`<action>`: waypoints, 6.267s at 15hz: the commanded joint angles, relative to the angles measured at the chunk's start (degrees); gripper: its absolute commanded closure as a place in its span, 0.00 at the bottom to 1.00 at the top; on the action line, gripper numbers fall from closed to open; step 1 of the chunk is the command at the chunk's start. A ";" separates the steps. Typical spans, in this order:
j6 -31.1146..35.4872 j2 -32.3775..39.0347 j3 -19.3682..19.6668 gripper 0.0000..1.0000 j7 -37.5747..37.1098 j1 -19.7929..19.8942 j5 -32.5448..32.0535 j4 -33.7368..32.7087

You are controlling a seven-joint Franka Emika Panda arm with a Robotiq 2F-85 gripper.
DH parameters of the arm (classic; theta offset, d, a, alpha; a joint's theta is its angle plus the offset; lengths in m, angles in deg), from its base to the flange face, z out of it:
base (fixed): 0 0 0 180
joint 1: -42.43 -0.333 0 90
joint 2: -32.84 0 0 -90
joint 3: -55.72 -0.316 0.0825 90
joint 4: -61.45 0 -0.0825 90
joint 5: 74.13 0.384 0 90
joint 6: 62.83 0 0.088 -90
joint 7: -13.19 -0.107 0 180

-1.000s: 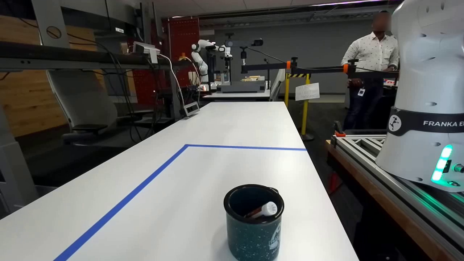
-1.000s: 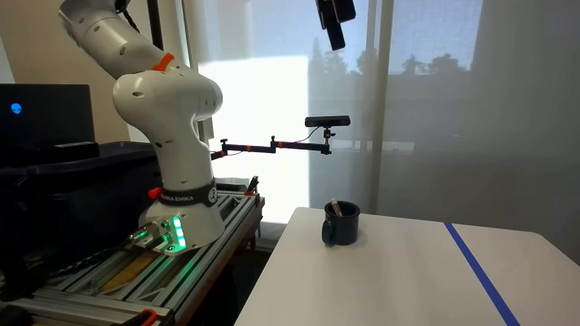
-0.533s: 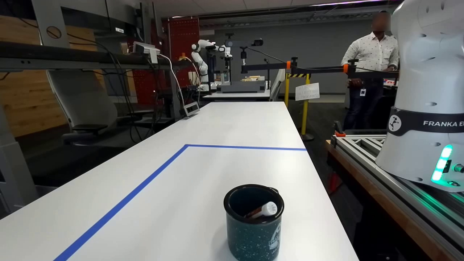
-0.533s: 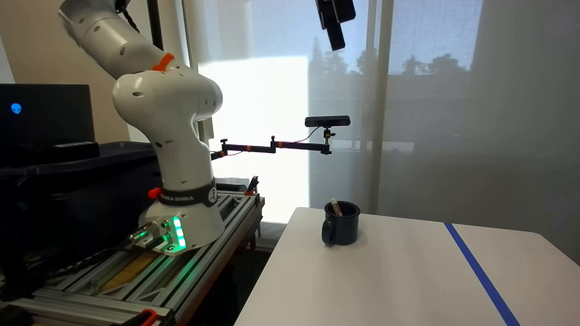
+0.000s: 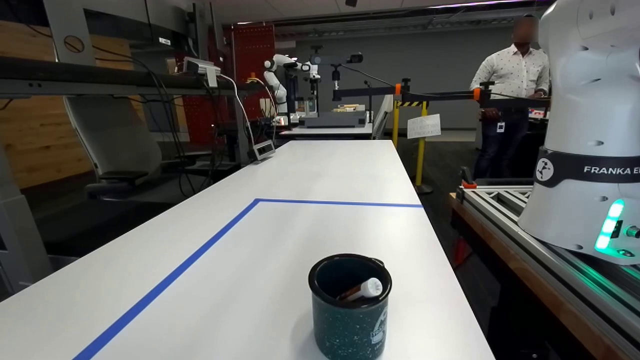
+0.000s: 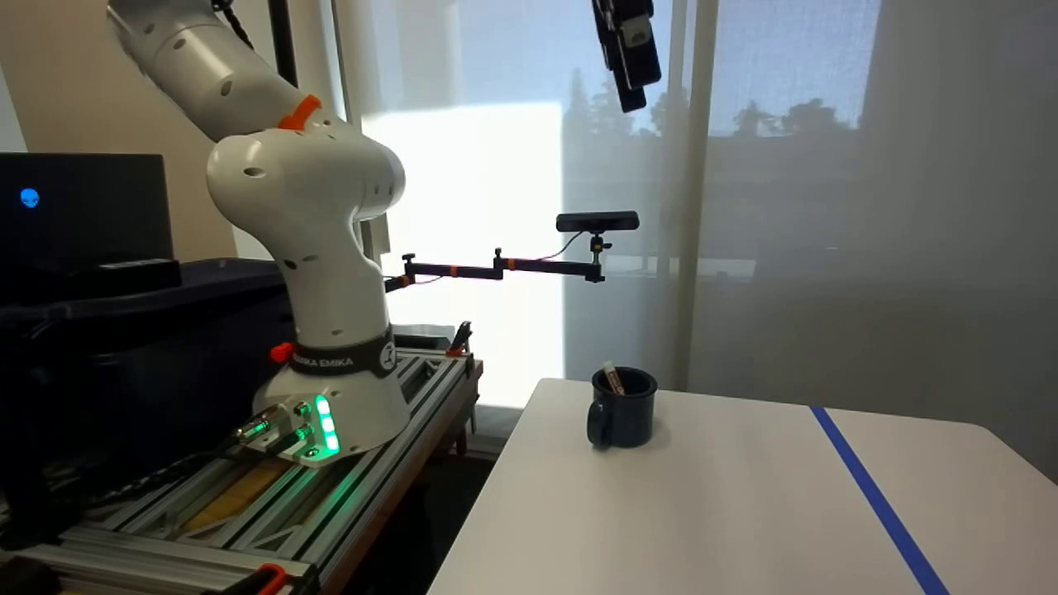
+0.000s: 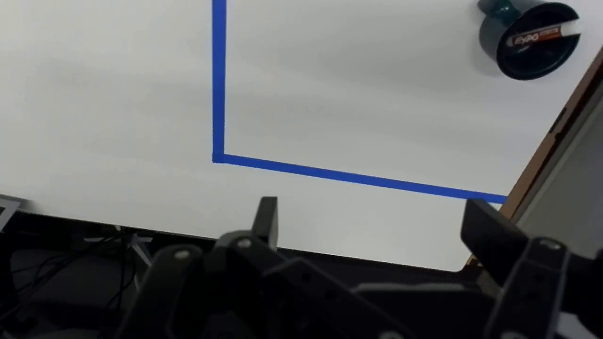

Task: Put the red marker on the table.

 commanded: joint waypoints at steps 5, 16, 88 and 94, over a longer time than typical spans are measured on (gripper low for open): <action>4.20 8.97 3.06 0.00 -7.56 -0.71 17.14 -1.63; 7.24 18.51 2.61 0.00 -16.02 -1.54 46.22 1.47; 12.66 63.63 -11.66 0.53 -22.14 -6.49 62.94 -2.63; 12.27 65.49 -11.85 0.57 -22.23 -6.71 63.00 -3.97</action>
